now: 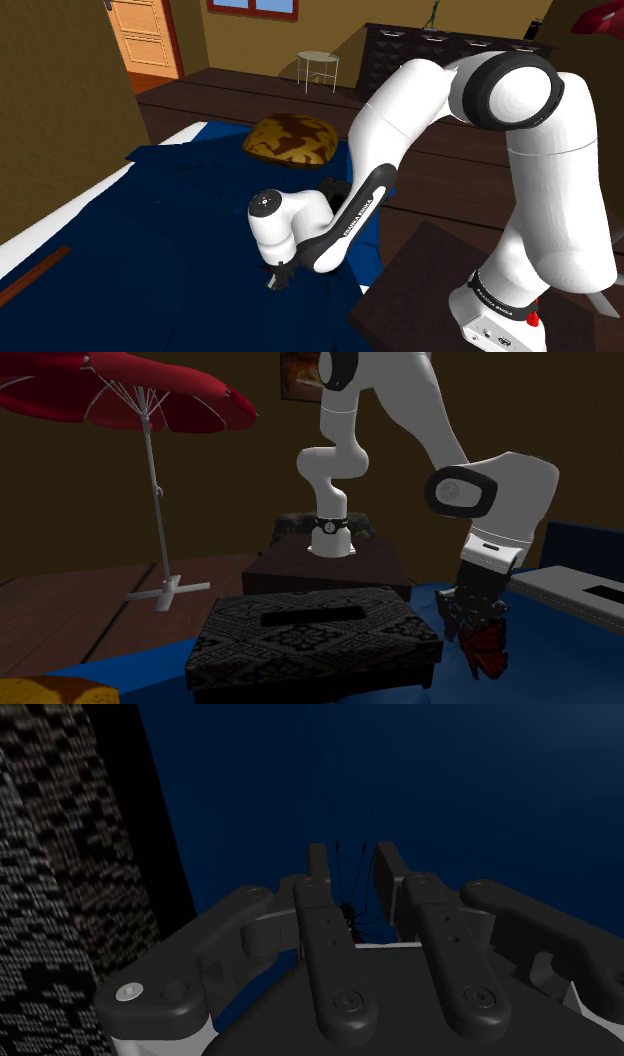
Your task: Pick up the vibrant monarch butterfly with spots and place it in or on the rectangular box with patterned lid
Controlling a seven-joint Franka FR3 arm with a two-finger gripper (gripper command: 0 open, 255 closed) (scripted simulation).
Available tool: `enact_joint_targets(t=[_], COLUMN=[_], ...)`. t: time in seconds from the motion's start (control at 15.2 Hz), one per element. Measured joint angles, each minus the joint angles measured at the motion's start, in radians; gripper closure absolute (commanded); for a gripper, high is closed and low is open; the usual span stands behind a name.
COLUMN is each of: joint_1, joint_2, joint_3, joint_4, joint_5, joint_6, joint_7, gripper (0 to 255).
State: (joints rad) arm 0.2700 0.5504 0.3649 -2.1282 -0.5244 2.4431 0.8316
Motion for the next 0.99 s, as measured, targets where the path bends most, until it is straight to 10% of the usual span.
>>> enact_joint_targets(t=[0.99], joint_1=[-0.059], joint_2=[-0.178], joint_3=[0.079], joint_4=[-0.029], joint_5=[0.123], joint_6=[-0.128], joint_7=[-0.097], gripper=[255])
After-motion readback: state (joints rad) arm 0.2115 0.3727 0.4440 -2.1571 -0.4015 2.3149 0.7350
